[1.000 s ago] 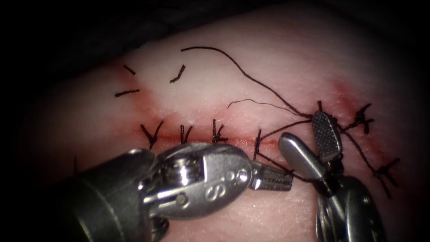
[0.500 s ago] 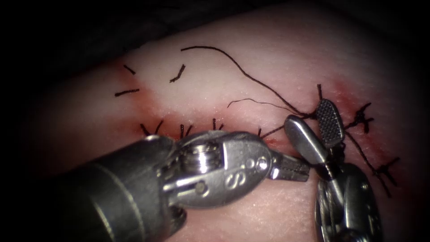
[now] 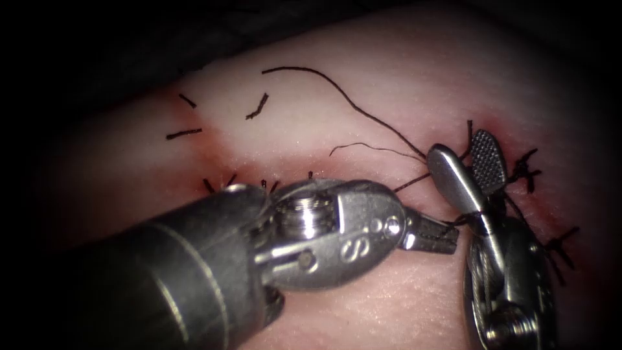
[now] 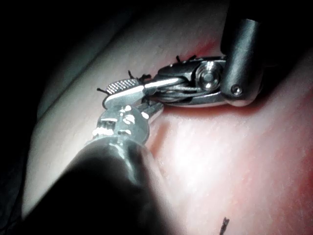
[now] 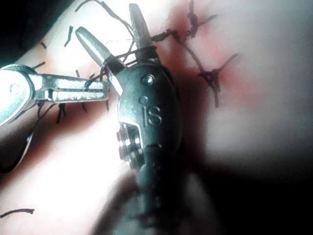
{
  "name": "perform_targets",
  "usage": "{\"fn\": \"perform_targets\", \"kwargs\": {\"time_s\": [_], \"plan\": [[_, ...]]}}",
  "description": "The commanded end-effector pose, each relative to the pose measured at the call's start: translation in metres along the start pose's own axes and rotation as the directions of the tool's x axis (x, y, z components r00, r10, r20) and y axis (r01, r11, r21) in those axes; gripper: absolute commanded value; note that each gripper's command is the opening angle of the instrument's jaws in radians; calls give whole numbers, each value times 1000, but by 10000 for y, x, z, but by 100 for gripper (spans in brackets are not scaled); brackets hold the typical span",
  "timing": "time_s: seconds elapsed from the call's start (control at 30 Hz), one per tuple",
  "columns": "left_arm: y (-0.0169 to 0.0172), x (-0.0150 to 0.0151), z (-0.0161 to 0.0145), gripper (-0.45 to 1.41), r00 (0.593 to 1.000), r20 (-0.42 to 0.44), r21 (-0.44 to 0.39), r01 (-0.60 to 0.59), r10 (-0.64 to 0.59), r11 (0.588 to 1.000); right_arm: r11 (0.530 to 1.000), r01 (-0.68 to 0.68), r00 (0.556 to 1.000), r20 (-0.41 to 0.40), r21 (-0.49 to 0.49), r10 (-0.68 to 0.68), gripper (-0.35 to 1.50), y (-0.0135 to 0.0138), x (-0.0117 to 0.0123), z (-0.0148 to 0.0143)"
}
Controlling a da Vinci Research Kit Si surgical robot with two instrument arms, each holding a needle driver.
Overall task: Wound Closure
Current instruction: Grab tail of suture with right hand
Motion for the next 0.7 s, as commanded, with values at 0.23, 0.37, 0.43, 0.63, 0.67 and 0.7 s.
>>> {"fn": "perform_targets", "kwargs": {"time_s": [0.23,0.37,0.43,0.63,0.67,0.7], "plan": [[-12,3,5,-45,1000,-6,2,-7,7,1000,1000,0,1000,19,8,0,51,-20,-14,19],[-10,1,2,-45,1000,-8,-4,-11,11,1000,1000,3,1000,30,5,-3,-35,-22,-15,15],[-10,-1,0,-45,1000,-9,-6,-13,13,1000,1000,3,1000,29,4,-3,-35,-24,-15,12],[-11,-12,-6,-45,1000,-11,-10,-22,21,1000,1000,1,1000,28,28,-2,-35,-35,-15,3],[-11,-12,-6,-45,1000,-11,-10,-22,21,1000,1000,1,1000,28,28,-2,-35,-35,-15,3],[-11,-15,-9,-45,1000,-9,-10,-17,17,1000,999,2,1000,29,32,-3,-35,-37,-16,2]]}}
